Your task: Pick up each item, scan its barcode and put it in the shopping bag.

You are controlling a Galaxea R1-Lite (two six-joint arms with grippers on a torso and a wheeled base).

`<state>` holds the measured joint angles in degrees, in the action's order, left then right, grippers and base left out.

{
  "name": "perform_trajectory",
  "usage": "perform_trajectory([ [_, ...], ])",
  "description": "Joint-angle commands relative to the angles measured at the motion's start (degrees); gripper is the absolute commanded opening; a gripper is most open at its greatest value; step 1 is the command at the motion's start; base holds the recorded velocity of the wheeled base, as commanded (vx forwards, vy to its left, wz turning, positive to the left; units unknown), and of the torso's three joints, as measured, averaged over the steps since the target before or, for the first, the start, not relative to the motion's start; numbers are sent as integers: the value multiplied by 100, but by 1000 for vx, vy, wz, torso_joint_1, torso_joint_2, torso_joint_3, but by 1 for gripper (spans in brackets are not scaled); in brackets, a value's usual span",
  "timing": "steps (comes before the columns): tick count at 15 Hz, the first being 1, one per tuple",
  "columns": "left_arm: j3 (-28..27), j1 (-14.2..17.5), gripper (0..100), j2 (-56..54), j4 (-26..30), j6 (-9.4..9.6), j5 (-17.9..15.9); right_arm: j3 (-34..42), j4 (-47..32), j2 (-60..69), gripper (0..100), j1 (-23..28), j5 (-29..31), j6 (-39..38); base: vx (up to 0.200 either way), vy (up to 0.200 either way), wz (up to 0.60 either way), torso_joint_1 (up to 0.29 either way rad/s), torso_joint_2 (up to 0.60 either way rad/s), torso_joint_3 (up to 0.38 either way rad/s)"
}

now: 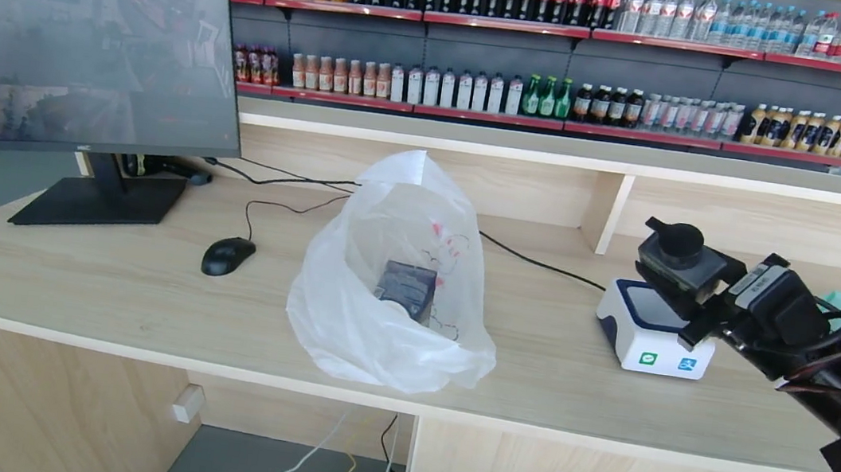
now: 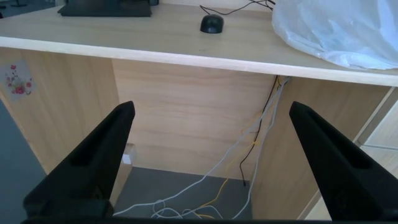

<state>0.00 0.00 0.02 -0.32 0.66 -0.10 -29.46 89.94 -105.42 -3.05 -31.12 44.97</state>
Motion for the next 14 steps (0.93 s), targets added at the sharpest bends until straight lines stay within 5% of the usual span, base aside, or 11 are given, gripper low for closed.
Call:
perform_trajectory([
  [1,0,0,100,-2,-12,13,1,-745,6,-681,0,357,-570,196,0,0,0,0,0,0],
  [6,0,0,100,-2,-21,277,-25,-763,6,-910,0,621,-1335,530,0,0,0,0,0,0],
  [14,0,0,100,-2,-30,338,-25,-683,6,-910,0,938,-1713,627,0,0,0,0,0,0],
])
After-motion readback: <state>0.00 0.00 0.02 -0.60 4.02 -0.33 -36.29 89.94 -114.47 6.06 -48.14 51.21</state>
